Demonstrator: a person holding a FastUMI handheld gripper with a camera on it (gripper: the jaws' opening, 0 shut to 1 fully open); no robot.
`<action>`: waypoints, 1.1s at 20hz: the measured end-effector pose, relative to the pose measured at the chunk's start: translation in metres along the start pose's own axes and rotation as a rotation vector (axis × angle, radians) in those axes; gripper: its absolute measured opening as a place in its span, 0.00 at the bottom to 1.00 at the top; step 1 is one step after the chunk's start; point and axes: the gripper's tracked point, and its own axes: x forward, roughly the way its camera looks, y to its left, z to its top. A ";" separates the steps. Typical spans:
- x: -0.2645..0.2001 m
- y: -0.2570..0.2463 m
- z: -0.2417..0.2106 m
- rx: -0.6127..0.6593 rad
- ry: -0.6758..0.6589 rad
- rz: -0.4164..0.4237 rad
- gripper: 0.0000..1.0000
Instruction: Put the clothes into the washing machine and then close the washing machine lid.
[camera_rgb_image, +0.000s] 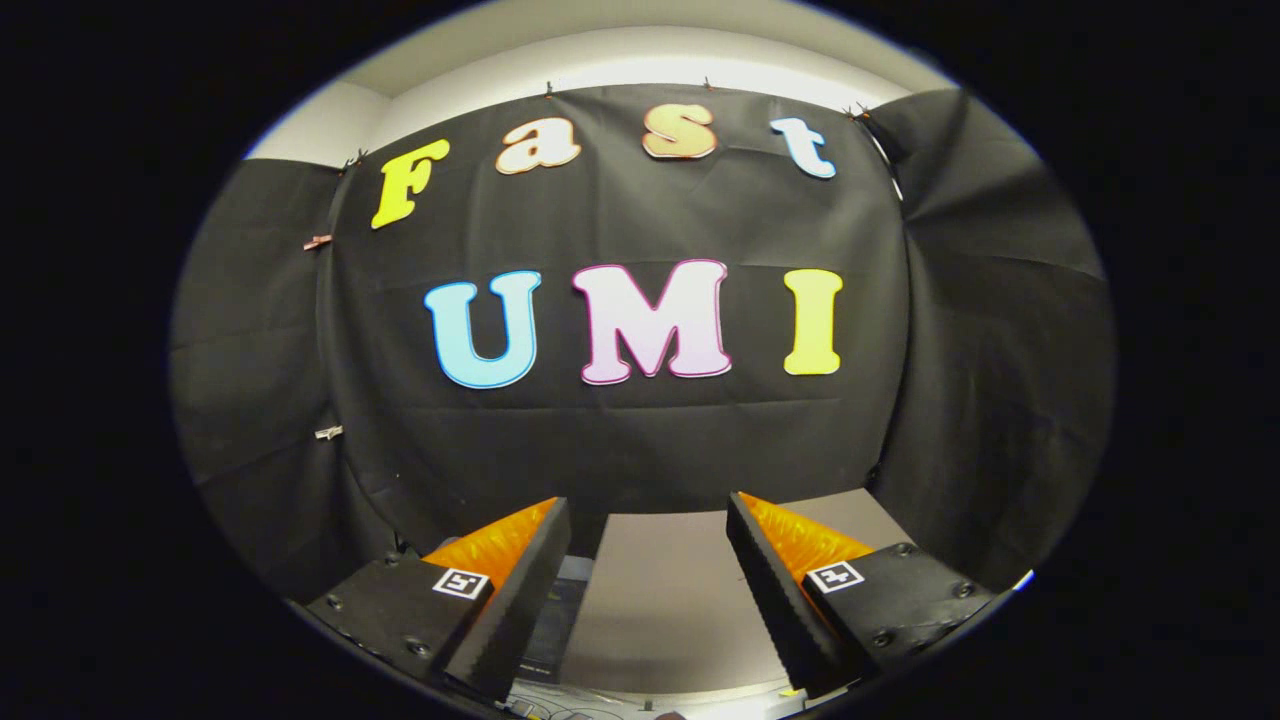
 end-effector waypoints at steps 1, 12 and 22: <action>-0.010 -0.018 -0.006 0.008 -0.020 -0.004 0.99; -0.069 -0.105 -0.064 -0.026 -0.162 -0.071 0.99; -0.077 -0.091 -0.058 -0.052 -0.174 -0.074 0.99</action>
